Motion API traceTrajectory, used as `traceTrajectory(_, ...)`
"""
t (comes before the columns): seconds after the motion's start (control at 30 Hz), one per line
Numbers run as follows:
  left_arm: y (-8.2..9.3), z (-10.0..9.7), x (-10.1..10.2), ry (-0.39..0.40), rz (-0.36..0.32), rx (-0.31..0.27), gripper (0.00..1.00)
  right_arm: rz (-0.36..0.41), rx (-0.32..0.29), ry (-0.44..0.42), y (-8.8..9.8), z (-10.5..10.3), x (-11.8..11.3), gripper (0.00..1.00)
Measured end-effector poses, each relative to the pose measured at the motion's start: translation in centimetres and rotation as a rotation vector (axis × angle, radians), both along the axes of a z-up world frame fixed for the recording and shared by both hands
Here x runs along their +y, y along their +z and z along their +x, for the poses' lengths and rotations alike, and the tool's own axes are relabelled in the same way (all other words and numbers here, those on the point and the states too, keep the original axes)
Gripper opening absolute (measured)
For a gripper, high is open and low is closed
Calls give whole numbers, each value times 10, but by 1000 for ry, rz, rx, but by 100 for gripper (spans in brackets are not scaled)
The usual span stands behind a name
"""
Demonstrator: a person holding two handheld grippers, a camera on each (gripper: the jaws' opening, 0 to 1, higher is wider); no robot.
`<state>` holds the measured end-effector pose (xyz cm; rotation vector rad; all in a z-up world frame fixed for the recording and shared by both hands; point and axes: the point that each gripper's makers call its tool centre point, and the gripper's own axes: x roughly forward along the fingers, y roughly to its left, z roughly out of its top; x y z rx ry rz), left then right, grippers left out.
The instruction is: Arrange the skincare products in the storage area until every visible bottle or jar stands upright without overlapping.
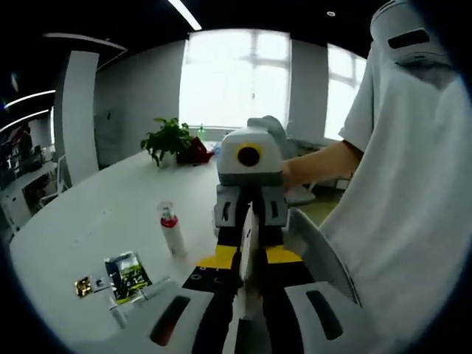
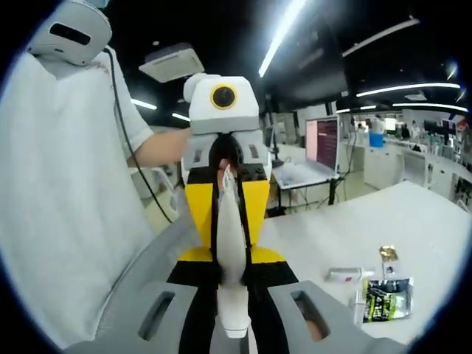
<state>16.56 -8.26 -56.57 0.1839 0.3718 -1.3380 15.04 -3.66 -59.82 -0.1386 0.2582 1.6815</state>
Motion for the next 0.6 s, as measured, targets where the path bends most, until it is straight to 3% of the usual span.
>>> traceTrajectory(0.1, -3, -4, -3, -9, 22, -7, 15, -5, 0, -4, -3, -2, -3, 13)
traceTrajectory(0.27, -6, -3, -9, -26, 53, -65, 14, -4, 22, -48, -6, 1, -8, 15)
traceTrajectory(0.6, -15, 8, -27, -93, 49, -82, 14, -52, -3, -140, -15, 14, -29, 16)
